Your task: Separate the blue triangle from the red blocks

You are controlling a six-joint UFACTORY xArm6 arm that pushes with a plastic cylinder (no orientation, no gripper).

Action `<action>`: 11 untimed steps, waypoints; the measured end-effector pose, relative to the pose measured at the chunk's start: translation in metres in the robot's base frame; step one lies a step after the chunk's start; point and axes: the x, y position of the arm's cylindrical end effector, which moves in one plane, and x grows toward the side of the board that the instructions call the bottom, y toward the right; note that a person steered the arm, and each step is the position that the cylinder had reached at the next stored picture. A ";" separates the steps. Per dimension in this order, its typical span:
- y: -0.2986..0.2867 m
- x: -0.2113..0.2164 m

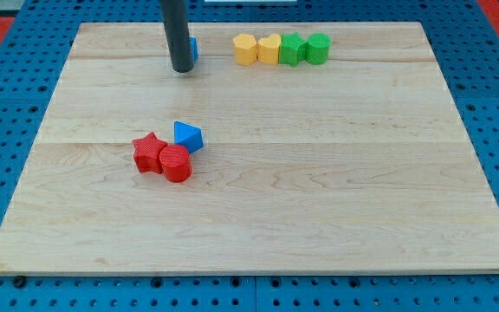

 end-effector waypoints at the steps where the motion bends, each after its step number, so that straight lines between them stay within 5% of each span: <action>1: 0.002 -0.009; 3: 0.020 -0.010; 5: 0.098 0.103; 6: 0.073 0.185; 7: 0.021 0.205; 11: -0.006 0.099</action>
